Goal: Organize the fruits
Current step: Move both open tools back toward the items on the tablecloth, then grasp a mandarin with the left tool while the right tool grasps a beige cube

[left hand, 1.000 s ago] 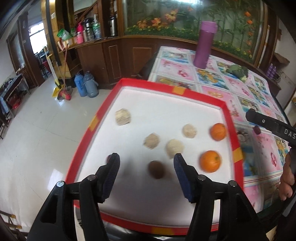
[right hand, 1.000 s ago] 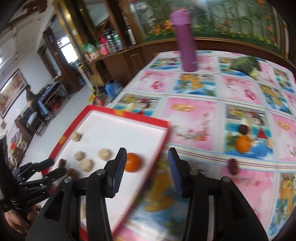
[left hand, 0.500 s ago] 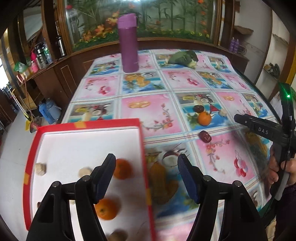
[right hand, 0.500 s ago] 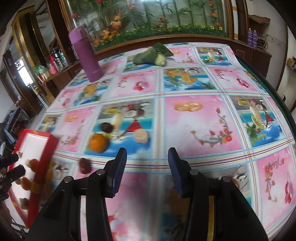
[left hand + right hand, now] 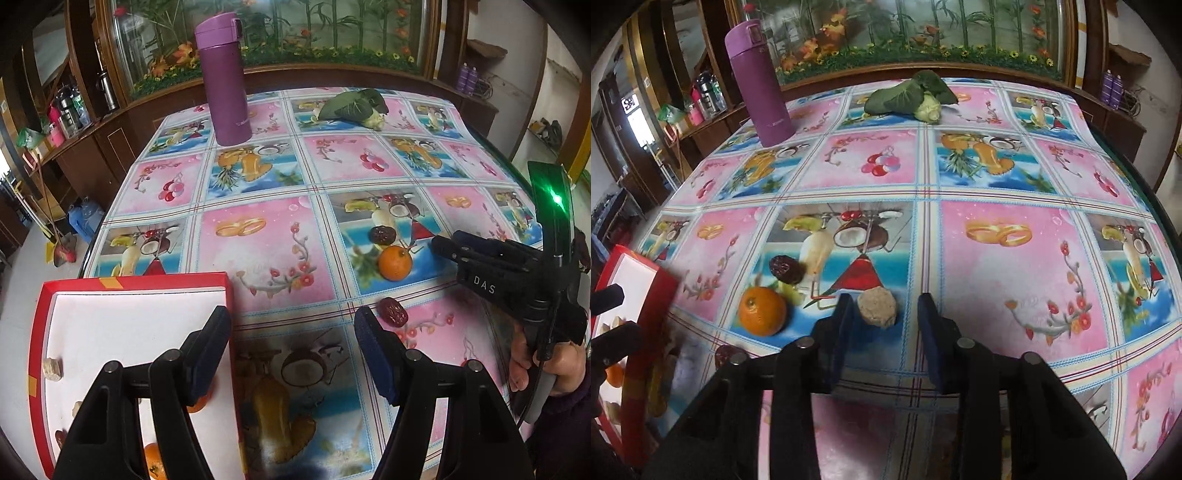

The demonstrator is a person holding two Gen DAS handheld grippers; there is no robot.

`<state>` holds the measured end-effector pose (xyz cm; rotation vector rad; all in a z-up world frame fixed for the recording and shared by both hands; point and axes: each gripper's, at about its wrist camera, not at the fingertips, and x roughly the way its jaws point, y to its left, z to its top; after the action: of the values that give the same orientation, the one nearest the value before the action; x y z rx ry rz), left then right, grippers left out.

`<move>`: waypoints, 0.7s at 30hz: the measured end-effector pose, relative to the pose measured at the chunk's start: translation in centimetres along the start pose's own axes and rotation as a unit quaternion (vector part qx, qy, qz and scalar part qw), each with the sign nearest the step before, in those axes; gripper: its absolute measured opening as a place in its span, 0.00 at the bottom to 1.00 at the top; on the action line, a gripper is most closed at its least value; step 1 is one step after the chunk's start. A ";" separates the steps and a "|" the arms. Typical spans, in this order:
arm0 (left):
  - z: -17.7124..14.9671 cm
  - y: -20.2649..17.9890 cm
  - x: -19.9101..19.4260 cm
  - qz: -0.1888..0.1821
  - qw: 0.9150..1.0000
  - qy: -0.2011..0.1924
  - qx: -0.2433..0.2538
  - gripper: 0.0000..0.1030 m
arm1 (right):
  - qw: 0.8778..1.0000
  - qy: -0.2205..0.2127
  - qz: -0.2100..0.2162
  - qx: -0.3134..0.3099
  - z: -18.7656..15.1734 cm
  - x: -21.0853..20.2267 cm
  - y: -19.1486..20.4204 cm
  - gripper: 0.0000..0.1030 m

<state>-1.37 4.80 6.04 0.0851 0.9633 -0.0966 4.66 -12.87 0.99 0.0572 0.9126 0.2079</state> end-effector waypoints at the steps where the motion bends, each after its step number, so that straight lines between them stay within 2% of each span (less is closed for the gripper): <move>1: 0.1 -0.2 0.2 -0.001 1.000 0.002 0.001 0.67 | 1.000 -0.002 -0.001 0.002 0.0 -0.1 -0.2 0.24; 5: 0.8 -1.9 0.9 -0.007 1.000 0.003 0.016 0.67 | 1.000 0.002 0.010 0.018 0.3 -0.3 -1.4 0.22; 10: 1.7 -3.9 2.7 -0.017 0.999 0.012 0.026 0.67 | 0.998 -0.026 0.017 0.052 0.9 -2.2 -3.4 0.22; 21: 3.0 -6.8 5.7 -0.034 0.999 0.018 0.025 0.67 | 0.998 -0.028 0.014 0.061 1.0 -2.8 -3.9 0.22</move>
<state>3.45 -2.54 2.84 0.1014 0.9996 -0.1818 4.43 -17.22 3.26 0.1887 0.8690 0.1750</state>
